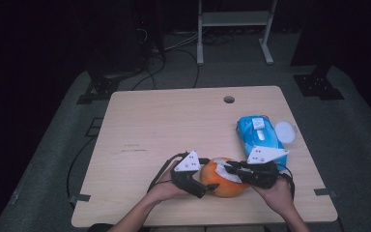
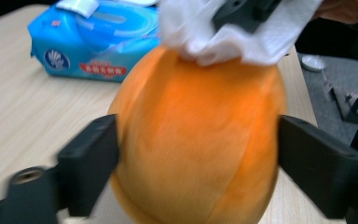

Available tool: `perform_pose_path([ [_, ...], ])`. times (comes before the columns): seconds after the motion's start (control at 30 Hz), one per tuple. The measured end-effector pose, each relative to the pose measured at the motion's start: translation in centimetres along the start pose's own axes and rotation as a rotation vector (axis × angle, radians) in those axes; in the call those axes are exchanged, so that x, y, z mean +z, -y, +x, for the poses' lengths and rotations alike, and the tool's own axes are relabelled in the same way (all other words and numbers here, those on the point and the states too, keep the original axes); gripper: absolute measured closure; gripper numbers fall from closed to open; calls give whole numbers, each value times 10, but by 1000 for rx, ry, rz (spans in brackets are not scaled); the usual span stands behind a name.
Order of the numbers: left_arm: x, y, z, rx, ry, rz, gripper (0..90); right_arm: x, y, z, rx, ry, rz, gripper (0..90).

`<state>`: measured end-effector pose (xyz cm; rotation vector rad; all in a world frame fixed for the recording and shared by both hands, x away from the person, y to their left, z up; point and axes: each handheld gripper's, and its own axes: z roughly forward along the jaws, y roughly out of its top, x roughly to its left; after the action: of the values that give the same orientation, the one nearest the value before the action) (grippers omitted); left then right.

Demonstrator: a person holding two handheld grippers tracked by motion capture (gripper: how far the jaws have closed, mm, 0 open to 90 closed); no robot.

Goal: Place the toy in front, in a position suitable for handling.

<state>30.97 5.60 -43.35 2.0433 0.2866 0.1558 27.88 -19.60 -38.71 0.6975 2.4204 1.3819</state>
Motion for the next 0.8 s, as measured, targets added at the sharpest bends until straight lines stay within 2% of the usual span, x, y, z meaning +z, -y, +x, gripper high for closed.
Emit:
perform_pose_path([
  [0.1, 3, 5, 6, -57, 26, 14, 82, -3, 1, -5, 11, 4, 0, 795],
  [0.17, 4, 7, 7, -66, 35, -4, 145, -4, 2, -7, 18, 10, 1, 794],
  [0.27, 2, 4, 4, -19, 6, -27, 288, -6, 1, -6, 7, 30, -3, 794],
  [0.3, 1, 3, 3, -4, -4, -35, 311, -7, 0, -6, 3, 38, -9, 794],
  [0.4, -1, -5, -5, 42, -20, -56, 333, -11, -6, 0, -10, 39, -40, 795],
  [0.47, 0, -10, -13, 90, -32, -50, 333, -9, -12, 10, -41, 23, -51, 795],
  [0.57, 4, -12, -23, 150, -48, -32, 332, 3, -18, 28, -98, 1, -27, 795],
  [0.63, 4, -10, -23, 157, -48, -20, 330, 9, -19, 34, -127, 10, 3, 796],
  [0.67, 4, -9, -22, 144, -38, -27, 329, 9, -19, 34, -125, 16, 6, 797],
  [0.8, 4, -6, -18, 118, -18, -16, 328, 2, -14, 17, -75, 47, -1, 797],
])
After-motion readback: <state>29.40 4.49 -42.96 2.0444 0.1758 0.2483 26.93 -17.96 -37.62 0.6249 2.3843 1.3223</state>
